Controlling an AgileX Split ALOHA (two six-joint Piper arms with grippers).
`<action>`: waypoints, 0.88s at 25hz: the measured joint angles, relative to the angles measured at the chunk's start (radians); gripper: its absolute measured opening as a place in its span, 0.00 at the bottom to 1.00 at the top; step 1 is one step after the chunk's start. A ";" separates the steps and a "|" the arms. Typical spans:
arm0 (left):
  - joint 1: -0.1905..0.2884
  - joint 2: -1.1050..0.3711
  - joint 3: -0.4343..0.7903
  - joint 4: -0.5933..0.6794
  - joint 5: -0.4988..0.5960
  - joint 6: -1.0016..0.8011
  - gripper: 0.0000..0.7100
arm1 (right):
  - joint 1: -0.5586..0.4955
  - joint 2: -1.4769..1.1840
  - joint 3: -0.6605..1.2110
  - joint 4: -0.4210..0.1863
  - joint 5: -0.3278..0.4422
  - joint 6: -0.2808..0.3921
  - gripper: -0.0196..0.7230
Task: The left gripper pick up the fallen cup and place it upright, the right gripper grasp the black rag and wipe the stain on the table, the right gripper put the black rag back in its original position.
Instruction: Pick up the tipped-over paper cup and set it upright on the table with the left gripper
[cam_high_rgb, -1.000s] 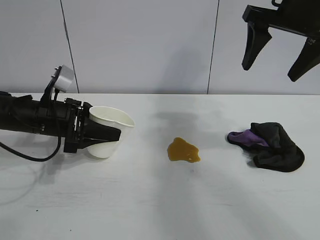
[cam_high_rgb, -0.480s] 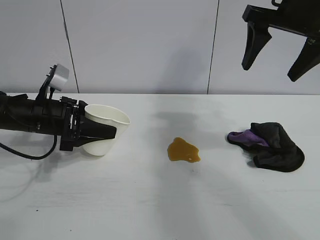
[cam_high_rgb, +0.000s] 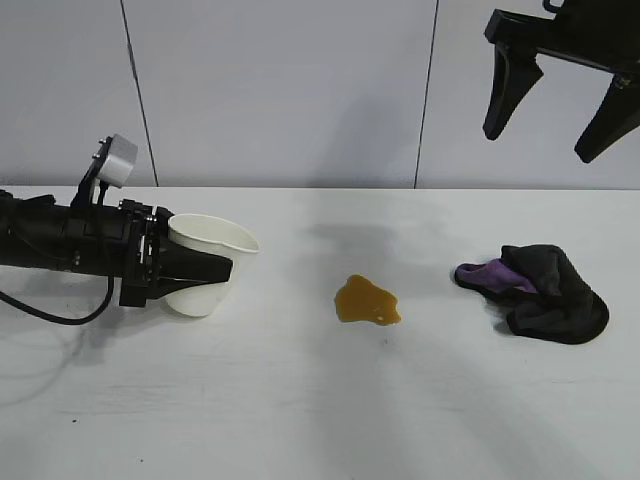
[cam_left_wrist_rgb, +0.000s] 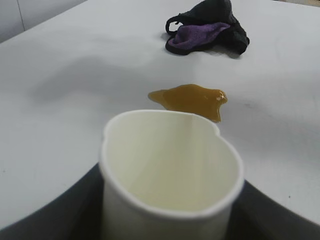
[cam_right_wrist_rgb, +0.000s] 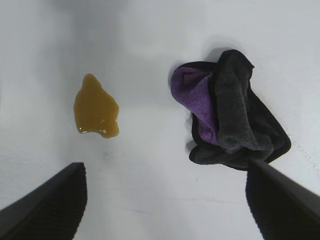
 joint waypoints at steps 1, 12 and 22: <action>0.000 0.000 0.000 0.000 0.000 0.000 0.53 | 0.000 0.000 0.000 0.001 0.000 0.000 0.83; 0.000 0.004 0.000 0.002 -0.012 -0.008 0.89 | 0.000 0.000 0.000 0.001 0.000 0.000 0.83; 0.000 0.008 0.001 0.002 -0.015 -0.019 0.96 | 0.000 0.000 0.000 0.004 0.001 0.000 0.83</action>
